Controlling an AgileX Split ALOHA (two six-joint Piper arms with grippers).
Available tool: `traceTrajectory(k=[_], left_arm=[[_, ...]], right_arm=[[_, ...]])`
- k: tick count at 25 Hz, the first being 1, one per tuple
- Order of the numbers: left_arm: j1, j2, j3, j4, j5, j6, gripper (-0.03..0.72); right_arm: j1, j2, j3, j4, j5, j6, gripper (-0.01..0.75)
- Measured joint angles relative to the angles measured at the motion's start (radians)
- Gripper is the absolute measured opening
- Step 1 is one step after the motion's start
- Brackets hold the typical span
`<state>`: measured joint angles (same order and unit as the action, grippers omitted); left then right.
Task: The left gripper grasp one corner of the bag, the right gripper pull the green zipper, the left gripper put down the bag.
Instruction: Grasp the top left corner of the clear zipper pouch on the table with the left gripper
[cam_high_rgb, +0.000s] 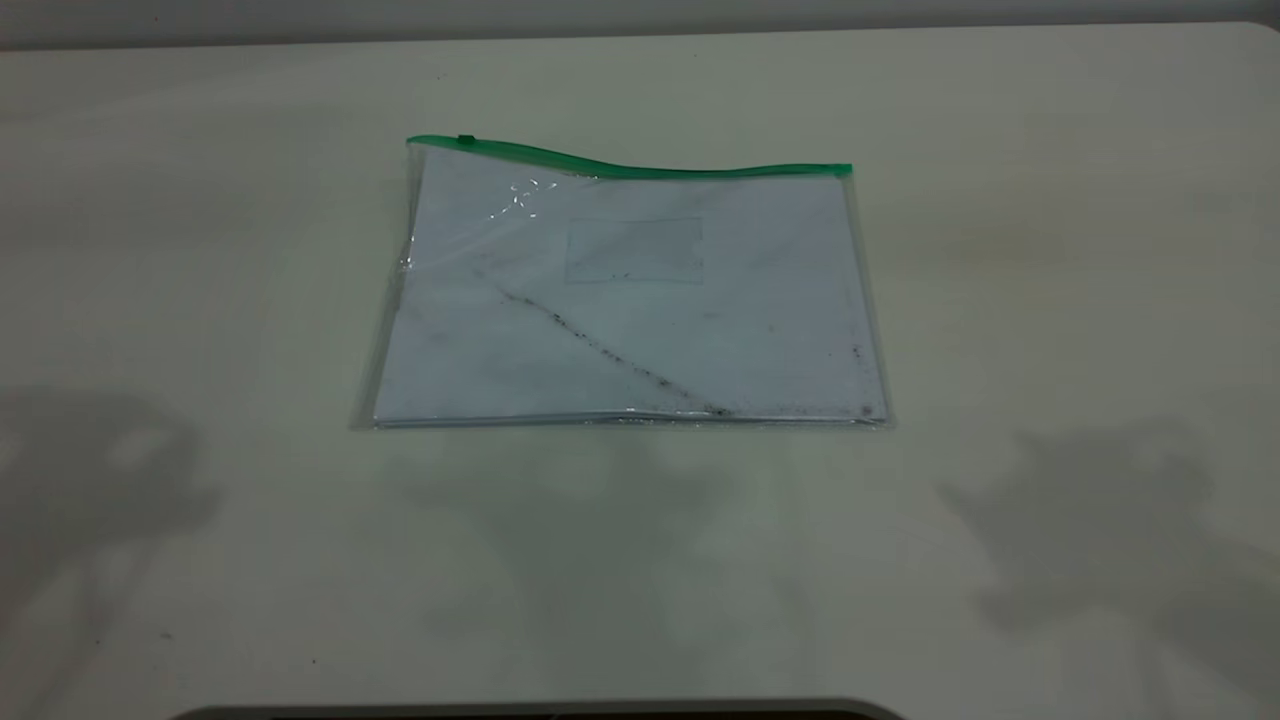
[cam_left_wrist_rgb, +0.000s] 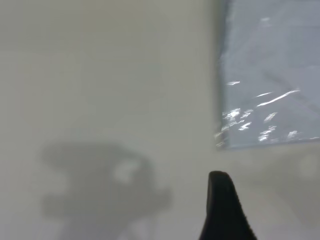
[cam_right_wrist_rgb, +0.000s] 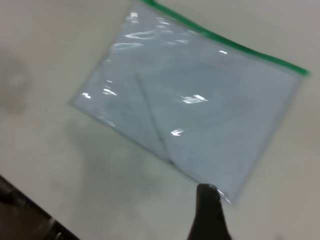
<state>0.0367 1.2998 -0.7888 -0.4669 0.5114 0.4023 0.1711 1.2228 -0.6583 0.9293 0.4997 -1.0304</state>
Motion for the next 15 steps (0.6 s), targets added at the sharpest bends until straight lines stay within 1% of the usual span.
traceTrajectory(k=[4,7,11,13,15], left_arm=[[0.0,0.187,-0.093,-0.221,-0.027,0.222,0.523],[0.0,0.325,-0.161,-0.357,-0.034,0.37,0.523],[0.0,0.457,-0.191,-0.507,-0.086,0.532,0.523],[0.0,0.505,-0.199,-0.594,-0.155,0.576,0.523],[0.0,0.565,-0.228,-0.643,-0.181,0.602,0.523]], right_arm=[[0.101,0.222,-0.118,0.071,-0.022,-0.058,0.589],[0.151,0.382,-0.222,0.102,-0.031,-0.075,0.587],[0.167,0.55,-0.345,0.181,-0.004,-0.078,0.588],[0.167,0.612,-0.386,0.248,0.024,-0.085,0.588],[0.167,0.658,-0.434,0.307,0.059,-0.103,0.588]])
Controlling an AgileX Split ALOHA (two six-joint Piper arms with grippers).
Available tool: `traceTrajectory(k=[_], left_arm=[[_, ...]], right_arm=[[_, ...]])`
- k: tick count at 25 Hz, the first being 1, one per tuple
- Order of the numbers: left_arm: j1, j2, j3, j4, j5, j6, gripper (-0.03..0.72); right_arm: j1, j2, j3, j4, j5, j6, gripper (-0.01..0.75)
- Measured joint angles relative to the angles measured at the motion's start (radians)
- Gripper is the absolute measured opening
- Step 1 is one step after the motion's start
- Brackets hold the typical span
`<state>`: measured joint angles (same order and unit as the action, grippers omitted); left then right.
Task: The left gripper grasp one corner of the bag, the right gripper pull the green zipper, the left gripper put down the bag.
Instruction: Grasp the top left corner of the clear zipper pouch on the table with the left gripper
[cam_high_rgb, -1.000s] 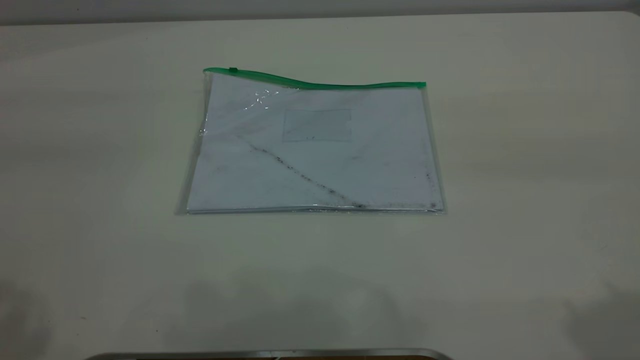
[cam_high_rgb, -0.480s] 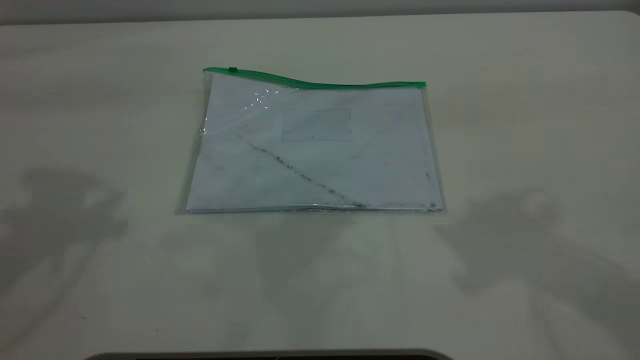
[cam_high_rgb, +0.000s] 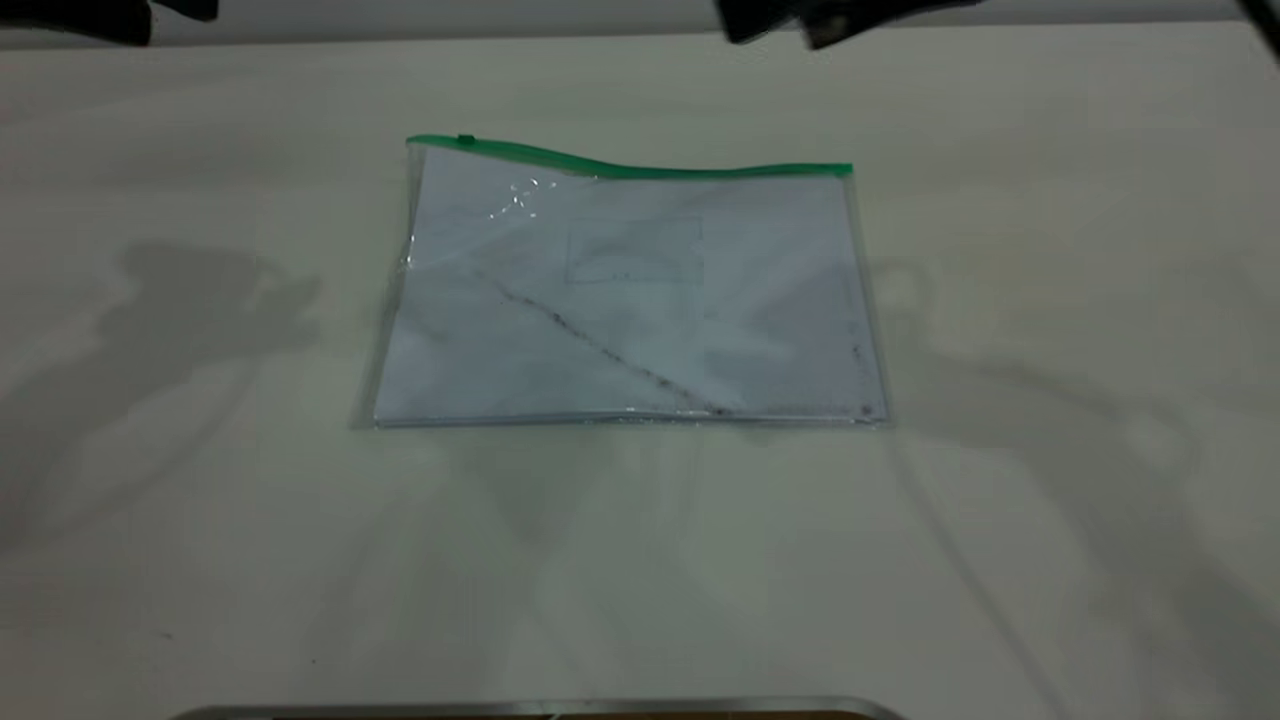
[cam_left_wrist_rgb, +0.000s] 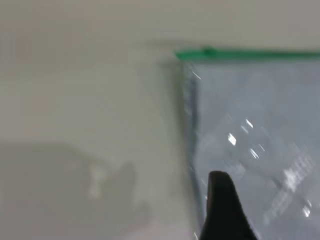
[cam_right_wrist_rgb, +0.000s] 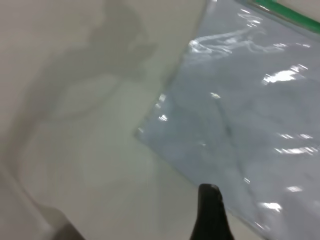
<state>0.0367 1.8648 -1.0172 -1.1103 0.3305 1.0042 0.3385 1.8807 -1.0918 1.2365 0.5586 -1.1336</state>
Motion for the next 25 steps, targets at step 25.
traceTrajectory(k=[25], left_arm=[[0.022,0.685,-0.602,-0.01,0.292,0.07,0.52]], right_arm=[[0.0,0.068,-0.068,0.055,0.094,-0.038,0.578]])
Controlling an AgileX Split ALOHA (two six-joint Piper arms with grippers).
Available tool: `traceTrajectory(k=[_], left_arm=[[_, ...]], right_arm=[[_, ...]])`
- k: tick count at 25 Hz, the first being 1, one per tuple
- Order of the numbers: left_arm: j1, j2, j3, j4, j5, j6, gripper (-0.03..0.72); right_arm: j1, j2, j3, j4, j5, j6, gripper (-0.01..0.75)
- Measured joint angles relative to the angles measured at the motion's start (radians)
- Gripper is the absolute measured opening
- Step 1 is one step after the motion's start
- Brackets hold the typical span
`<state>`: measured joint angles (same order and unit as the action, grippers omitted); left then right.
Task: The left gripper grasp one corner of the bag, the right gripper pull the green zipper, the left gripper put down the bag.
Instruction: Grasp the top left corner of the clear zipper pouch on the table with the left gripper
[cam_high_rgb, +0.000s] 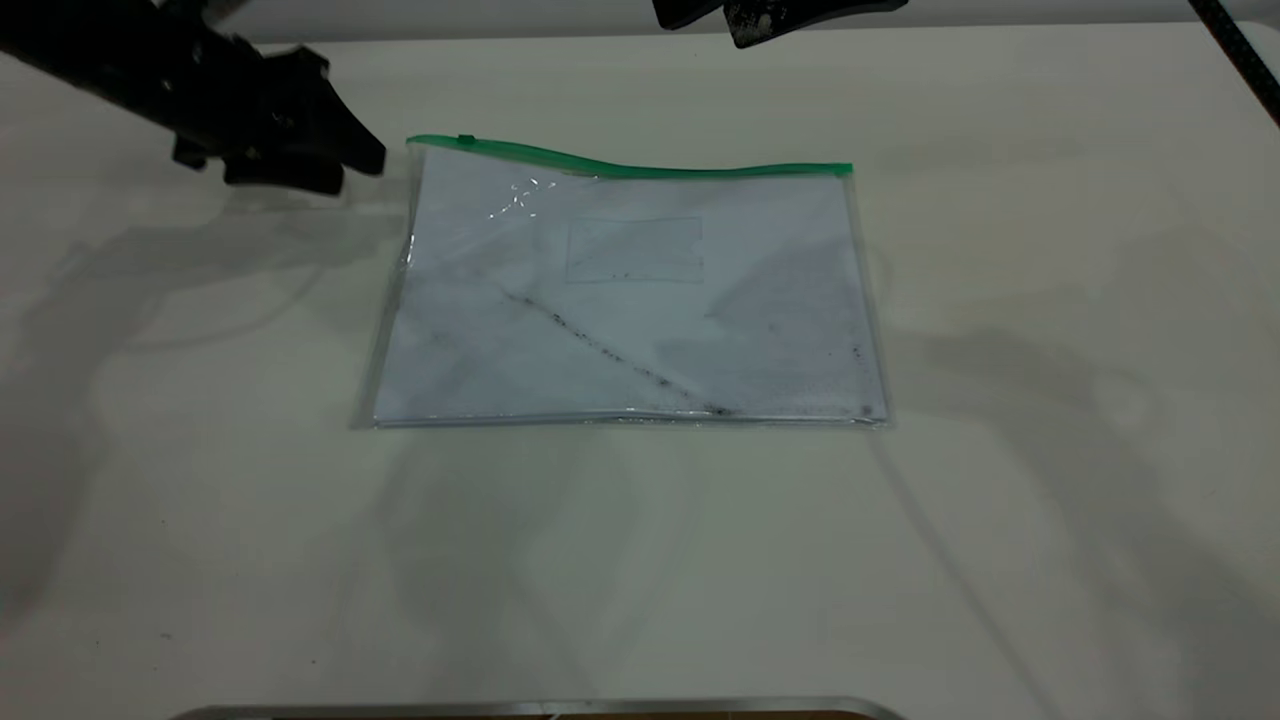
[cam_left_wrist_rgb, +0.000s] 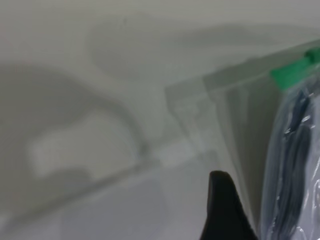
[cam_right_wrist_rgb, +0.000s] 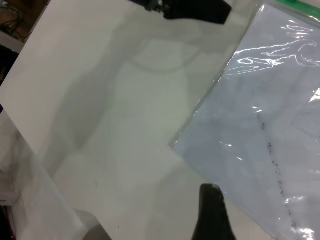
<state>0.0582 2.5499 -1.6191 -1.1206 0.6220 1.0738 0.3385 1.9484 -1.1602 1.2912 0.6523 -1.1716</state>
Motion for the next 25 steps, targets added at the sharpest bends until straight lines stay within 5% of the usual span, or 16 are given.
traceTrajectory(k=[11,25], left_arm=[[-0.005,0.062,-0.009,-0.213,0.036,0.156,0.519],[-0.083,0.111,-0.012,-0.273,0.057,0.22,0.517]], right_arm=[[0.0,0.0,0.0,-0.001,0.001,0.0,0.578],[0.0,0.0,0.0,-0.001,0.001,0.0,0.578]])
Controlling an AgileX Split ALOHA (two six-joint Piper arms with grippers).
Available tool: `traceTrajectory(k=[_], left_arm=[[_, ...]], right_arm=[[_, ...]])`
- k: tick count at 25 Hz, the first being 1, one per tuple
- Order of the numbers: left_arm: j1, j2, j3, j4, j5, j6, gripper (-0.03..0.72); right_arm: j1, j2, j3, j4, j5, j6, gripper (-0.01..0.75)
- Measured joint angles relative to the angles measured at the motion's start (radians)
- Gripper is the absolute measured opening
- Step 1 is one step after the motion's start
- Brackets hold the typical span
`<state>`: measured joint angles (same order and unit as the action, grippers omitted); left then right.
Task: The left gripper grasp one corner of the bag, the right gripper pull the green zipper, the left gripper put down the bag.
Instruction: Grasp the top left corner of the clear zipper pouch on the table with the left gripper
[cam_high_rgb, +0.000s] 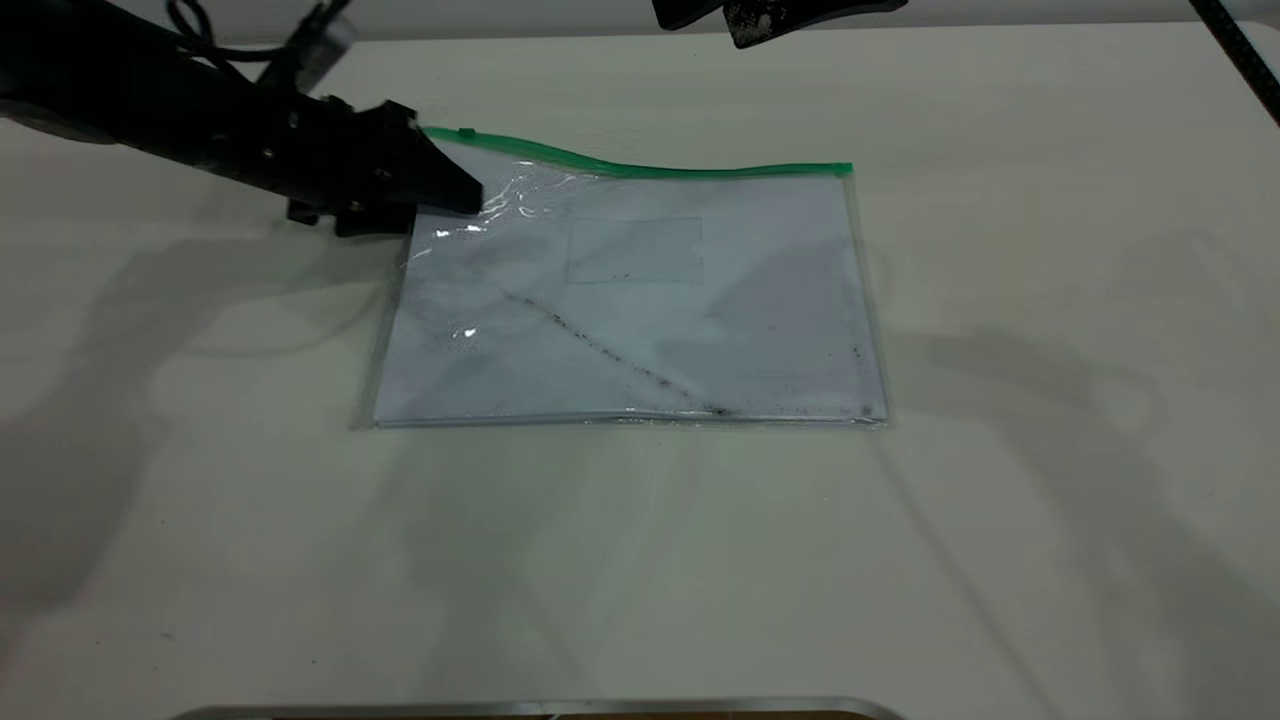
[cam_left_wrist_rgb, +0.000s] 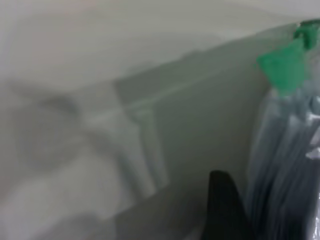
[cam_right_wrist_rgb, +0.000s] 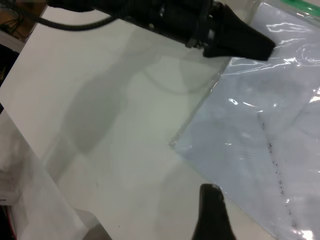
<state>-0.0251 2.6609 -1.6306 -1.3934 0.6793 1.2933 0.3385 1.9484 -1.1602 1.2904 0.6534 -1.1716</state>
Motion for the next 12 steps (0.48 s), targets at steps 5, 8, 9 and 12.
traceTrajectory(k=[5,8,9,12], left_arm=[[-0.02,0.0,0.0,-0.004,-0.039,0.009,0.385],[-0.02,0.0,0.0,-0.005,-0.042,0.012,0.194],[-0.02,0.0,0.0,-0.008,-0.039,0.014,0.137],[-0.02,-0.004,0.0,-0.009,-0.024,0.018,0.055]], right_arm=[[0.0,0.0,0.0,0.0,0.005,0.0,0.578],[0.0,0.0,0.0,0.0,0.006,0.0,0.576],[0.0,0.0,0.0,0.0,0.007,-0.001,0.573],[0.0,0.0,0.0,0.0,0.007,-0.048,0.561]])
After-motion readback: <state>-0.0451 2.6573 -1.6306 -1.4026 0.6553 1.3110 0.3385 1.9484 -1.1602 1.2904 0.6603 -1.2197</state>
